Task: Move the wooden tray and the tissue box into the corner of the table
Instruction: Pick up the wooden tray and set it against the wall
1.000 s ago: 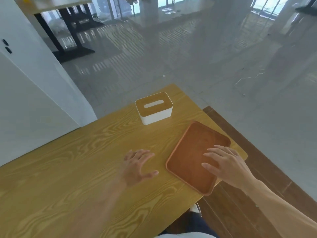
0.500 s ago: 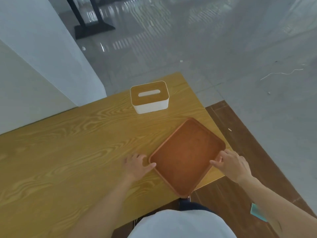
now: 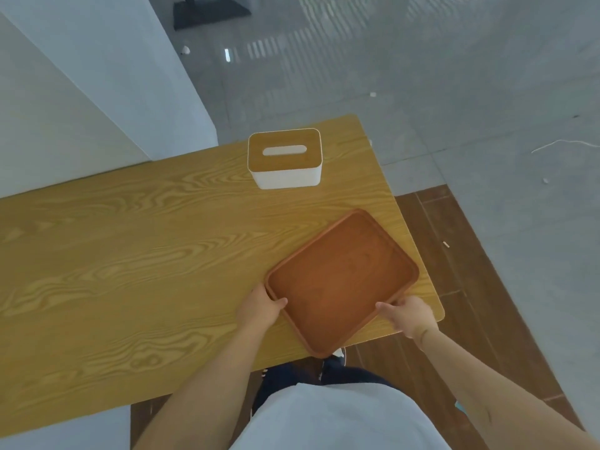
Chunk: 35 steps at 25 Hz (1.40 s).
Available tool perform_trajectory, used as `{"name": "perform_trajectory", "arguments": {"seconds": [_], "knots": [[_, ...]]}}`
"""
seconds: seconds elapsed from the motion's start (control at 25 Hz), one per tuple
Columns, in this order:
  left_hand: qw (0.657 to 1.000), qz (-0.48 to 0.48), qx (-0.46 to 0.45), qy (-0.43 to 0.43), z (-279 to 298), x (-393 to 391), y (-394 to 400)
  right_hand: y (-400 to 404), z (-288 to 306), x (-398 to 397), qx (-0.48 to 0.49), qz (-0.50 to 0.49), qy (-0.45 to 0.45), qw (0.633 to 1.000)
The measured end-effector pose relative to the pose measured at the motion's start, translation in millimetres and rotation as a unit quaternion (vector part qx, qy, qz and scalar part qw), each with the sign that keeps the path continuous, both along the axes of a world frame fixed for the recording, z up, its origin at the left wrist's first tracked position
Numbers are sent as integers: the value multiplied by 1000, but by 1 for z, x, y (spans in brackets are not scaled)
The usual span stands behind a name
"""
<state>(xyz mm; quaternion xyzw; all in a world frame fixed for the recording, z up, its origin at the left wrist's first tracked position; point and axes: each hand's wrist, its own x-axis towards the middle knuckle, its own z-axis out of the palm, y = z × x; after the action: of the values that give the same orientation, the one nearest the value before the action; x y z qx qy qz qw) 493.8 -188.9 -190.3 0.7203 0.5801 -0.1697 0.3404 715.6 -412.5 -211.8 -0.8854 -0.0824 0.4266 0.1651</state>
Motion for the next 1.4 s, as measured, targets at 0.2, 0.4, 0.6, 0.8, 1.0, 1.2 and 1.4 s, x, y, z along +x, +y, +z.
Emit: {"name": "perform_trajectory", "arguments": {"seconds": [0.2,0.4,0.6,0.8,1.0,1.2,1.4], "knots": [[994,70,-12,-84,-2,-1,-17,4,0,-7,32,-96,49,994],[968,182,-46,-168,7,-2,-20,4,20,-15,157,-287,178,928],[917,290,-69,-266,27,-26,-12,3,44,-29,228,-255,274,899],[873,350,-65,-334,59,-67,0,36,70,-44,297,-168,292,893],[844,365,-51,-390,88,-121,13,77,89,-77,332,-99,275,897],[811,386,-23,-439,99,-202,24,114,103,-137,343,-18,269,900],[788,408,9,-462,107,-308,38,153,115,-227,342,38,281,896]]}}
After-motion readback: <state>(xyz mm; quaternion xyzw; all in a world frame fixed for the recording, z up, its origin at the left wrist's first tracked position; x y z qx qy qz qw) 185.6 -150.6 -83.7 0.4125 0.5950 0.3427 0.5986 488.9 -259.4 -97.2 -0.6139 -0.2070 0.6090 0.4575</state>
